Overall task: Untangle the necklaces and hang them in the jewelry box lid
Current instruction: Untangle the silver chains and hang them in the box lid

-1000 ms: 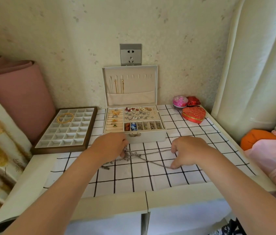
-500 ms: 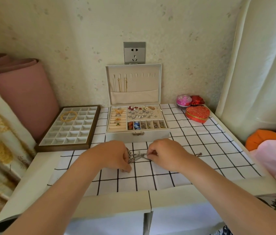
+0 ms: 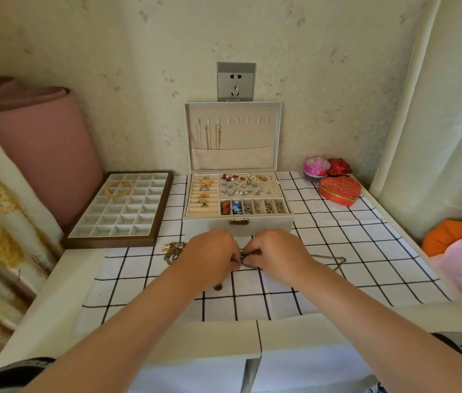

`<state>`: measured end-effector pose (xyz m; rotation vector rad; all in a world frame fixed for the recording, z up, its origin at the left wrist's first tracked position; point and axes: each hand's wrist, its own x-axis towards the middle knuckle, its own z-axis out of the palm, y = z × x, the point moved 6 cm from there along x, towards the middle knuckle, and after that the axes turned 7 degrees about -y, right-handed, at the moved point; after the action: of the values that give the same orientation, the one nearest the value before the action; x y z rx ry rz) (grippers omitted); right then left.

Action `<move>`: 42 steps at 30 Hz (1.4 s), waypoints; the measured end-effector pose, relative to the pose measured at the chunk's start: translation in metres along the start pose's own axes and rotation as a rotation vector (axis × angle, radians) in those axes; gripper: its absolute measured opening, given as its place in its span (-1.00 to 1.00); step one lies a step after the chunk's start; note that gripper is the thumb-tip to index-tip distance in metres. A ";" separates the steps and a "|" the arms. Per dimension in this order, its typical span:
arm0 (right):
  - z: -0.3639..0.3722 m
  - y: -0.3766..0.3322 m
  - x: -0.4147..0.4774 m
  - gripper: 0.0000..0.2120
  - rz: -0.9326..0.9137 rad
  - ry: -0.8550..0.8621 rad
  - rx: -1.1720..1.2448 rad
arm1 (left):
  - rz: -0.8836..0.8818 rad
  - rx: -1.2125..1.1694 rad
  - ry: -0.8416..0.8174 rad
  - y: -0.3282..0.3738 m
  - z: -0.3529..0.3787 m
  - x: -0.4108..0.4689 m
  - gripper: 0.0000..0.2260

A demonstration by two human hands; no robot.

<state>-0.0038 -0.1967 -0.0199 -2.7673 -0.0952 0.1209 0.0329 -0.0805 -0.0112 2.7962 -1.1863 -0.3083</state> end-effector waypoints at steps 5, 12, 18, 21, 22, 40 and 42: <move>0.003 -0.002 0.004 -0.85 -0.016 0.002 0.030 | 0.026 0.016 0.025 -0.003 0.004 0.001 -0.82; -0.002 0.005 0.003 -0.79 0.051 -0.125 0.254 | 0.032 -0.292 -0.081 -0.022 -0.003 -0.008 -0.89; -0.013 0.021 0.004 -0.76 0.172 -0.082 0.849 | -0.013 -1.176 -0.034 -0.038 -0.021 -0.023 -0.76; -0.020 0.022 0.003 -0.83 0.134 -0.023 1.194 | 0.089 -1.643 -0.020 -0.032 -0.025 -0.025 -0.78; -0.021 0.022 0.002 -0.84 0.136 -0.019 1.311 | 0.118 -1.740 -0.014 -0.030 -0.027 -0.025 -0.80; -0.046 0.052 -0.007 -0.72 0.291 0.093 1.298 | -0.054 -0.607 -0.165 -0.036 -0.011 -0.024 -0.89; -0.054 0.059 -0.010 -0.75 0.322 0.168 0.970 | -0.043 -0.530 -0.198 -0.035 -0.012 -0.025 -0.87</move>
<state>-0.0051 -0.2720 0.0093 -1.7913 0.3604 0.0057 0.0436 -0.0383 -0.0016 2.3661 -0.9053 -0.7889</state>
